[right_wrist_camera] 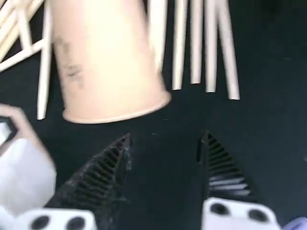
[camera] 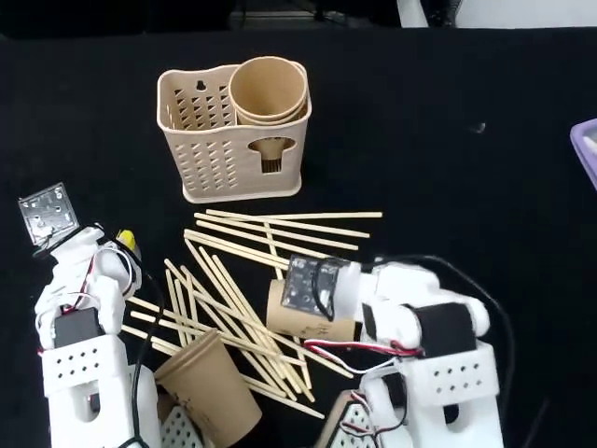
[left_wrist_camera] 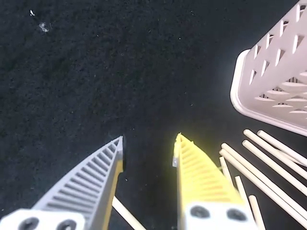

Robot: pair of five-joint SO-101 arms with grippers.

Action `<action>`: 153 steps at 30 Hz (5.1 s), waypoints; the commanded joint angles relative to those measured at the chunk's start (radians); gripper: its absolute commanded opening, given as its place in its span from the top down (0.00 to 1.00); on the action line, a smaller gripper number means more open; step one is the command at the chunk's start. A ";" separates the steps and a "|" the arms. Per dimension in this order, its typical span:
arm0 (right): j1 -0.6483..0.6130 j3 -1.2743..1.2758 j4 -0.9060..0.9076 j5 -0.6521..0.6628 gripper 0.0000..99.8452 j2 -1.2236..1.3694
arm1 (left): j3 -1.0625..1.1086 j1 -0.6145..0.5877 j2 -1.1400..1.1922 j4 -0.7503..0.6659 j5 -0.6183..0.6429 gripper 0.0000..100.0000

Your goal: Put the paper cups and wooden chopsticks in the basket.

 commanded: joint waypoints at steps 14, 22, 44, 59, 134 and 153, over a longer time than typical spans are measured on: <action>-0.232 0.166 -0.264 -0.192 0.77 -0.013 | -0.013 -0.010 -0.017 -0.017 0.000 0.83; -0.427 0.165 -0.267 -0.270 0.77 -0.008 | -0.013 -0.010 -0.017 -0.017 0.000 0.83; -0.347 -0.638 -0.100 -0.663 0.99 0.130 | -0.010 -0.008 -0.017 -0.017 0.000 0.83; -0.222 -1.673 -0.213 -0.942 0.99 0.972 | -0.010 -0.005 -0.017 -0.017 0.000 0.83; 0.219 -0.340 -0.391 -0.951 0.78 0.575 | -0.156 0.133 -0.005 0.193 -0.135 0.82; 0.221 0.051 -0.802 -1.162 0.78 0.572 | -0.395 0.289 0.236 0.453 -0.330 0.82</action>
